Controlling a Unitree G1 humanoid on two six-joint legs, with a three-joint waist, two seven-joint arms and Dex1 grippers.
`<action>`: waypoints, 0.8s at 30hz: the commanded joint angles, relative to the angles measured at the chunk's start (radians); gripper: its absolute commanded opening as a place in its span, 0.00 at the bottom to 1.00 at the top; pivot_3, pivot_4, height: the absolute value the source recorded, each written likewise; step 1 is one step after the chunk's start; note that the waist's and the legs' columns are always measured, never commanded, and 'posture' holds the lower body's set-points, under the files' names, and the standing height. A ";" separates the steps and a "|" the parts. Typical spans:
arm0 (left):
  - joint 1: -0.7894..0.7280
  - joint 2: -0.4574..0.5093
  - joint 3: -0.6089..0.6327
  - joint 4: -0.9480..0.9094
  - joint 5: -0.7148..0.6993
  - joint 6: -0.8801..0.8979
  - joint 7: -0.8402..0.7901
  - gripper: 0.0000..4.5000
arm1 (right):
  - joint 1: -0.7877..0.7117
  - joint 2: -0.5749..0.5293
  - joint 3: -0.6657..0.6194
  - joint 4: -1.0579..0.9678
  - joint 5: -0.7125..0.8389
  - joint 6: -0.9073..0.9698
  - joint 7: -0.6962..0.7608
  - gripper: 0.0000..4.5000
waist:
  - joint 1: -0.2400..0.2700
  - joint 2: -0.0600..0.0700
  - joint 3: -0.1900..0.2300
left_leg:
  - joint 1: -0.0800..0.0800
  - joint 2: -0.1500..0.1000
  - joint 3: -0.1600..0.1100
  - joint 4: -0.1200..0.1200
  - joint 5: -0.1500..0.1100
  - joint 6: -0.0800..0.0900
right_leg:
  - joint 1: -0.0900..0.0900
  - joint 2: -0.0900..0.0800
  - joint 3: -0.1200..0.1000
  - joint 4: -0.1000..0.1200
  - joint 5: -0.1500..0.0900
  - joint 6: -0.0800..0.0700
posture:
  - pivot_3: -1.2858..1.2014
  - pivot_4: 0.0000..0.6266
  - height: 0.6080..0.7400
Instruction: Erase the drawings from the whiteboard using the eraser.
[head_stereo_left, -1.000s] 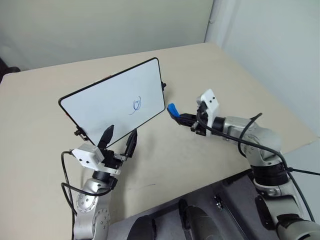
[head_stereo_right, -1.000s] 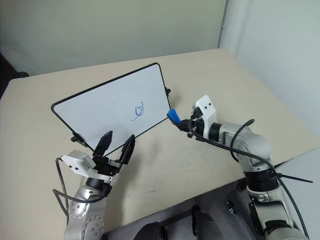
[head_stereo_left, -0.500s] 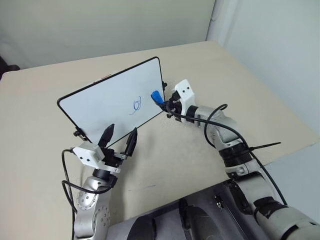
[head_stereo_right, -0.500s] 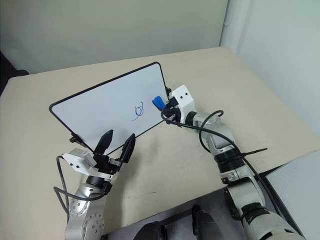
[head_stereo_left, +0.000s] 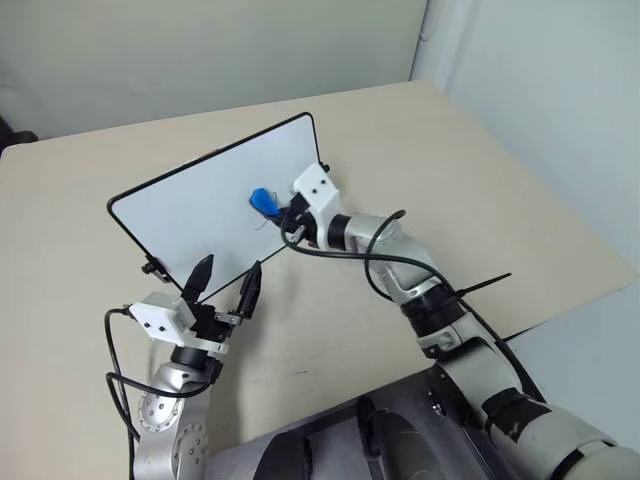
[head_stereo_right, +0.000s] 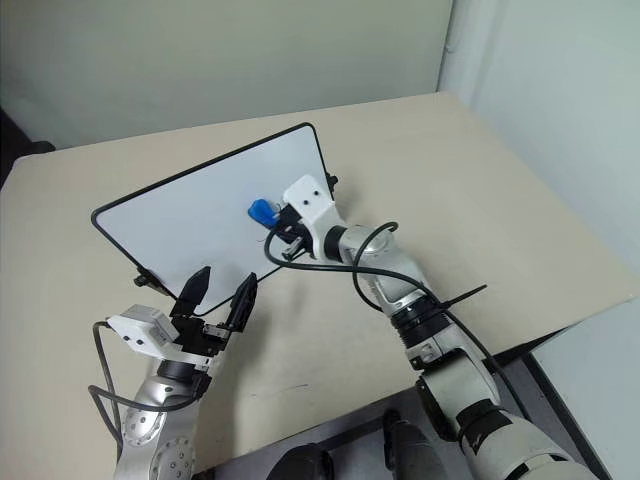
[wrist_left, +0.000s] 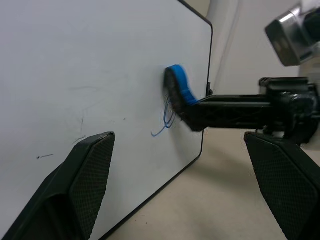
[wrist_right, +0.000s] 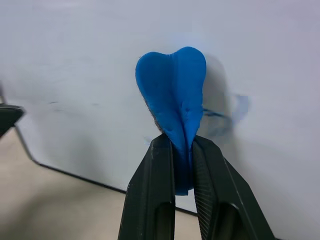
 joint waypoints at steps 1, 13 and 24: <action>0.014 0.002 0.005 -0.057 -0.004 -0.005 0.007 1.00 | -0.031 0.044 0.042 0.033 -0.036 -0.033 0.012 0.05 | 0.000 0.000 0.000 | 0.000 0.000 0.000 0.000 0.000 0.000 | 0.000 0.000 0.000 0.000 0.000 0.000 | 0.52 0.24 1.00; 0.031 -0.015 0.001 -0.069 -0.006 -0.014 0.020 1.00 | -0.129 0.063 -0.074 0.217 -0.058 -0.076 -0.081 0.05 | -0.003 -0.001 0.000 | 0.000 0.002 0.000 0.000 0.001 -0.001 | 0.000 0.000 -0.001 0.001 0.003 -0.005 | 0.52 0.24 1.00; 0.018 -0.007 -0.003 -0.062 -0.006 -0.012 0.009 1.00 | -0.214 0.057 -0.208 0.413 -0.066 -0.119 -0.246 0.05 | -0.007 -0.001 0.000 | 0.002 0.002 -0.002 0.001 0.008 -0.002 | 0.000 0.002 -0.003 0.001 0.012 -0.001 | 0.52 0.24 1.00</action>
